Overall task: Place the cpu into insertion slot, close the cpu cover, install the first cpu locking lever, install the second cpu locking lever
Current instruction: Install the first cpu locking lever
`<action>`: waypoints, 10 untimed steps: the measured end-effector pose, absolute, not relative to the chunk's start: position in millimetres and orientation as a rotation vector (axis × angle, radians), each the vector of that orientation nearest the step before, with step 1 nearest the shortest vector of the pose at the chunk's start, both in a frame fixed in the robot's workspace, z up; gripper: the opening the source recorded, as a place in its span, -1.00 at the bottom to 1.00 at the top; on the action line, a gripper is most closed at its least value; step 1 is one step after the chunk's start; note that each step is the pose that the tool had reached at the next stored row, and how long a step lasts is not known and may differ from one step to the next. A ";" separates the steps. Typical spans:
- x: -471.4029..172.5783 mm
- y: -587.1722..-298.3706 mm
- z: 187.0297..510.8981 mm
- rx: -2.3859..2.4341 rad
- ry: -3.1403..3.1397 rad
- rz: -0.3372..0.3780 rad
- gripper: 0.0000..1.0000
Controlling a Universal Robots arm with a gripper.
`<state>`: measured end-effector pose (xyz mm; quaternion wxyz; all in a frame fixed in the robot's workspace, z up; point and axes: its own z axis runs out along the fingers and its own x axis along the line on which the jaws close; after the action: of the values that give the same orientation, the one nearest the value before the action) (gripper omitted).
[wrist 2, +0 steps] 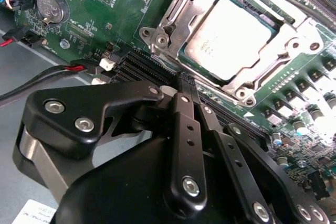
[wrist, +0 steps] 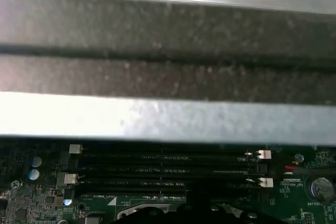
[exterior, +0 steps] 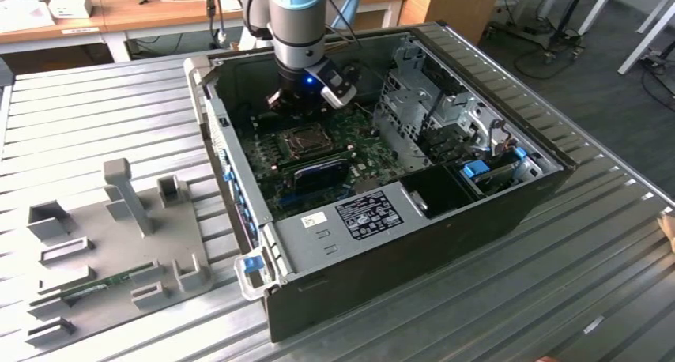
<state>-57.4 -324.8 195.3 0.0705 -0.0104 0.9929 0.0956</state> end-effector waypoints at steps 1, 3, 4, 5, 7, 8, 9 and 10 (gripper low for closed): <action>-57.4 -325.1 195.3 -0.031 2.986 0.288 -0.80; -57.4 -325.4 195.3 -0.031 2.987 0.287 -0.80; -57.4 -325.4 195.3 -0.031 2.987 0.287 -0.80; -57.4 -325.5 195.3 -0.031 2.987 0.287 -0.80; -57.4 -325.6 194.8 -0.031 2.987 0.287 -0.80; -57.5 -325.6 194.5 -0.031 2.987 0.287 -0.80; -57.4 -325.6 194.0 -0.031 2.987 0.287 -0.80; -57.5 -325.6 193.7 -0.031 2.987 0.287 -0.80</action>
<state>-57.5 -325.6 193.7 0.0705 -0.0104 0.9929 0.0953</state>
